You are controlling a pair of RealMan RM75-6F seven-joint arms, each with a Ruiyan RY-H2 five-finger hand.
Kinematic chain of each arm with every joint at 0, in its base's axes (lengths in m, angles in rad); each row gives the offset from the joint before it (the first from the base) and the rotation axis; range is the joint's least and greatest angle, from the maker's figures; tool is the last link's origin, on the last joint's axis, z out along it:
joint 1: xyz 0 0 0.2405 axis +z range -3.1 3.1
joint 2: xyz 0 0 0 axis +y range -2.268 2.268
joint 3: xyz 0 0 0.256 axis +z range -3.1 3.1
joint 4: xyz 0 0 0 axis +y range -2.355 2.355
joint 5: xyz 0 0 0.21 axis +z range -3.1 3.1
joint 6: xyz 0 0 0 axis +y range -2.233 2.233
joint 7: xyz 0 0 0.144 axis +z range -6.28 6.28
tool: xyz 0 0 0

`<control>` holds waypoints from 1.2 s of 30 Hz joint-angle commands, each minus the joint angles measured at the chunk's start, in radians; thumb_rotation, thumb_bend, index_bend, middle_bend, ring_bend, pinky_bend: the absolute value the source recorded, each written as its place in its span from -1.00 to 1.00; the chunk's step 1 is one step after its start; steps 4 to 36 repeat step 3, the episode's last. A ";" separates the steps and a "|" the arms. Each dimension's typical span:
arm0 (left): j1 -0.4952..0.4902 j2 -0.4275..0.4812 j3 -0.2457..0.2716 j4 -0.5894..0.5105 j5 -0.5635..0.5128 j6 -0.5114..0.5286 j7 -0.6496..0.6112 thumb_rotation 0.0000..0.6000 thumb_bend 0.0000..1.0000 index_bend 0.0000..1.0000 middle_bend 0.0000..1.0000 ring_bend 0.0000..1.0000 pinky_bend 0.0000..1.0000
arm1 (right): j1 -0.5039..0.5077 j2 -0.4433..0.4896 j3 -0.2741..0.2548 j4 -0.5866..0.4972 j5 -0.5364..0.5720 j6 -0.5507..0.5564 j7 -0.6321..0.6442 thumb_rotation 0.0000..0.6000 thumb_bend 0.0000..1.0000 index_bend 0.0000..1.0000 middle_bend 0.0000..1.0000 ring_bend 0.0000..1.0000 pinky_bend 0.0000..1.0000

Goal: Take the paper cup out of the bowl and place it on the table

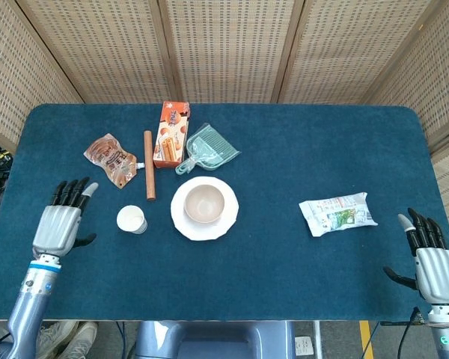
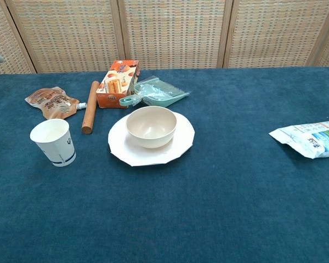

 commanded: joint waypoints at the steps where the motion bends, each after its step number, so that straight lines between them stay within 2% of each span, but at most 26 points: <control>1: 0.124 -0.030 0.062 0.076 0.113 0.115 -0.038 1.00 -0.91 -1.00 -1.00 -1.00 -1.00 | 0.001 -0.006 -0.003 0.001 -0.008 0.003 -0.010 1.00 -0.75 -1.00 -1.00 -1.00 -1.00; 3: 0.158 -0.031 0.075 0.099 0.146 0.134 -0.067 1.00 -0.91 -1.00 -1.00 -1.00 -1.00 | 0.002 -0.010 -0.007 0.002 -0.014 0.001 -0.017 1.00 -0.75 -1.00 -1.00 -1.00 -1.00; 36: 0.158 -0.031 0.075 0.099 0.146 0.134 -0.067 1.00 -0.91 -1.00 -1.00 -1.00 -1.00 | 0.002 -0.010 -0.007 0.002 -0.014 0.001 -0.017 1.00 -0.75 -1.00 -1.00 -1.00 -1.00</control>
